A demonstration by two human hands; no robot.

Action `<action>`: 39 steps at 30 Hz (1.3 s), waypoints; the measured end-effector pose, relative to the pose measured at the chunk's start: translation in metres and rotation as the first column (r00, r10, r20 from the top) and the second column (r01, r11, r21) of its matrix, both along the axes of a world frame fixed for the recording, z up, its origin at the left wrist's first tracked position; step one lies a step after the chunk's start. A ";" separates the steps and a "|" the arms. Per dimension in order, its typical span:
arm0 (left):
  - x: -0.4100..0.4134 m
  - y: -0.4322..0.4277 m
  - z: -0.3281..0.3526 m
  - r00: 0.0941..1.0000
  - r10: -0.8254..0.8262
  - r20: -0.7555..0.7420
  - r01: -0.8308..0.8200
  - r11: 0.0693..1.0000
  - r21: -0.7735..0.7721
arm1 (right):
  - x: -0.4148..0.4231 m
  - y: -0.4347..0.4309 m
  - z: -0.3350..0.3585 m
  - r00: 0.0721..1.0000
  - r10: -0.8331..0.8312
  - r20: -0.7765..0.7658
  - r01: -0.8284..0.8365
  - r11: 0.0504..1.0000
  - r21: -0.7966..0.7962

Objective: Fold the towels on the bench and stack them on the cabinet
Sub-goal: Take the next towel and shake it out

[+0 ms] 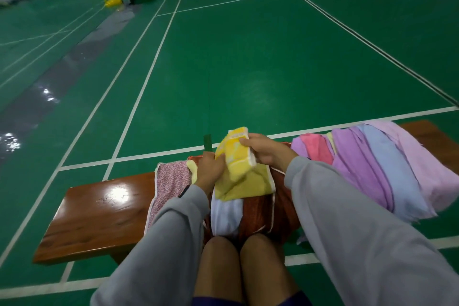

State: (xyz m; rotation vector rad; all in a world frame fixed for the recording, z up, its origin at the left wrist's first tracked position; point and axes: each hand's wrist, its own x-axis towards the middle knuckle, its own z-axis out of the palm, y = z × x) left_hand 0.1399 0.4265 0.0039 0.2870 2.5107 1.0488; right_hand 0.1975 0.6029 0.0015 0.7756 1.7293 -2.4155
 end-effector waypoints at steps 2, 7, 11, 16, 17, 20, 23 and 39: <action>-0.009 -0.007 -0.007 0.970 0.116 0.213 -0.143 0.983 0.114 | -0.005 -0.005 0.002 1.000 0.008 -0.003 -0.008 0.996 -0.084; -0.017 -0.019 -0.022 0.901 0.160 0.403 -0.219 0.970 0.103 | 0.006 0.009 -0.044 0.949 -0.151 0.275 0.044 0.931 0.361; -0.016 -0.011 -0.026 0.956 0.043 0.292 -0.058 0.997 0.042 | 0.013 0.017 -0.062 0.927 -0.156 0.341 -0.008 0.901 0.433; -0.010 0.000 -0.025 0.978 0.004 0.211 -0.006 1.000 0.013 | 0.018 0.020 -0.045 0.935 -0.146 0.324 -0.040 0.863 0.504; -0.011 0.000 -0.028 0.977 -0.003 0.212 0.001 1.000 0.012 | 0.023 0.019 -0.041 0.924 -0.130 0.359 -0.093 0.836 0.542; -0.011 -0.002 -0.032 0.956 0.021 0.293 -0.036 0.998 0.046 | 0.035 0.017 -0.032 0.899 -0.142 0.414 -0.260 0.586 0.767; -0.008 -0.002 -0.032 0.931 0.021 0.365 -0.060 0.994 0.095 | 0.035 0.010 -0.036 0.882 -0.163 0.443 -0.303 0.523 0.797; 0.014 -0.033 0.050 0.756 -0.224 0.615 -0.252 0.768 0.588 | 0.056 -0.024 0.012 0.989 -0.023 0.148 0.055 0.976 -0.212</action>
